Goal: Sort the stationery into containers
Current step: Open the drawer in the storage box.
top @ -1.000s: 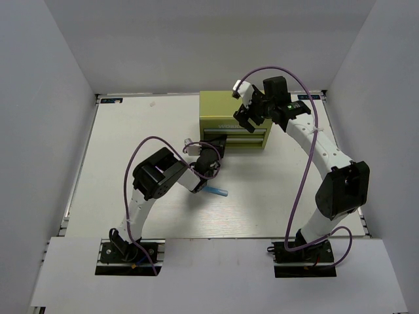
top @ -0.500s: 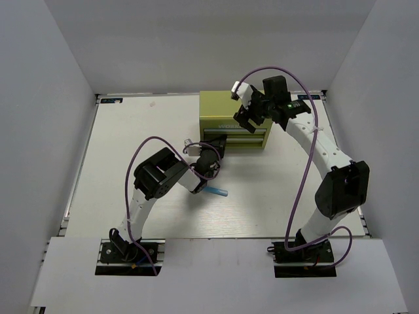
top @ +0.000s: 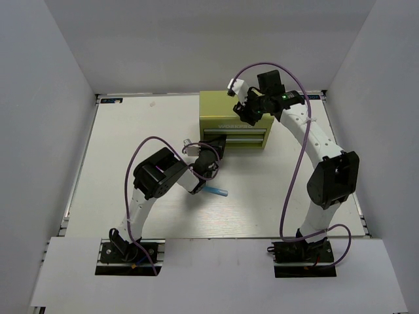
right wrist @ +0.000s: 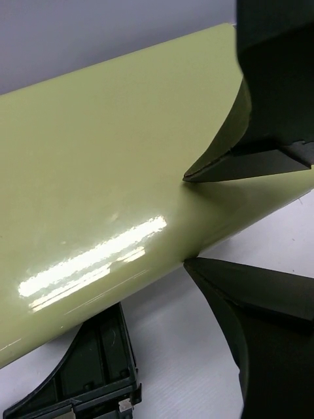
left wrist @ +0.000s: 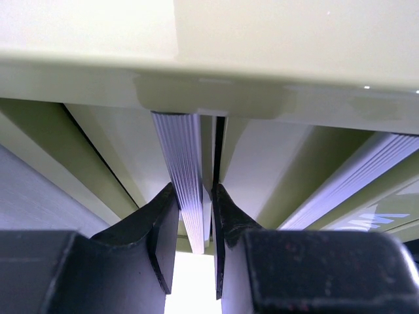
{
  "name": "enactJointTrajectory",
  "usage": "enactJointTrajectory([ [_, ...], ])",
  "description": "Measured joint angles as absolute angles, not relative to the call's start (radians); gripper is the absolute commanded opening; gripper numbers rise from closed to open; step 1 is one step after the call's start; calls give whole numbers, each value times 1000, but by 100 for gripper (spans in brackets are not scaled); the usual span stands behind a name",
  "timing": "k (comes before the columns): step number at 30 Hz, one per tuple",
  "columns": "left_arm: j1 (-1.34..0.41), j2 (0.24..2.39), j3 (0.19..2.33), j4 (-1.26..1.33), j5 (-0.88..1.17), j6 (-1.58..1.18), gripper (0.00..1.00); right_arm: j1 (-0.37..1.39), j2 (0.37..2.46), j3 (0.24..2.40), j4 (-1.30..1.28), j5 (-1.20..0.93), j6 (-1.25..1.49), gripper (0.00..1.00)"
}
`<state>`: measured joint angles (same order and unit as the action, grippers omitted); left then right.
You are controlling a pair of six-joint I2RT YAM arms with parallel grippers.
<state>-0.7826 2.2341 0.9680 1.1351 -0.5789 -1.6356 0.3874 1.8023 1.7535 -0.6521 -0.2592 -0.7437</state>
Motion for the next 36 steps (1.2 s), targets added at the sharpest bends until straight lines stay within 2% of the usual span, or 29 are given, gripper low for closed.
enactJointTrajectory([
  [18,-809,2175,857,1180,-542,-1618,0,389,1827,1798,-694,-248,-732,57],
  [30,-867,2056,714,1155,-535,-1605,0,395,1839,1818,-710,-223,-718,58],
  [32,-876,2036,696,1147,-538,-1605,0,395,1839,1818,-710,-219,-716,59],
  [36,-884,2005,681,1107,-542,-1605,0,396,1841,1818,-707,-208,-714,70],
])
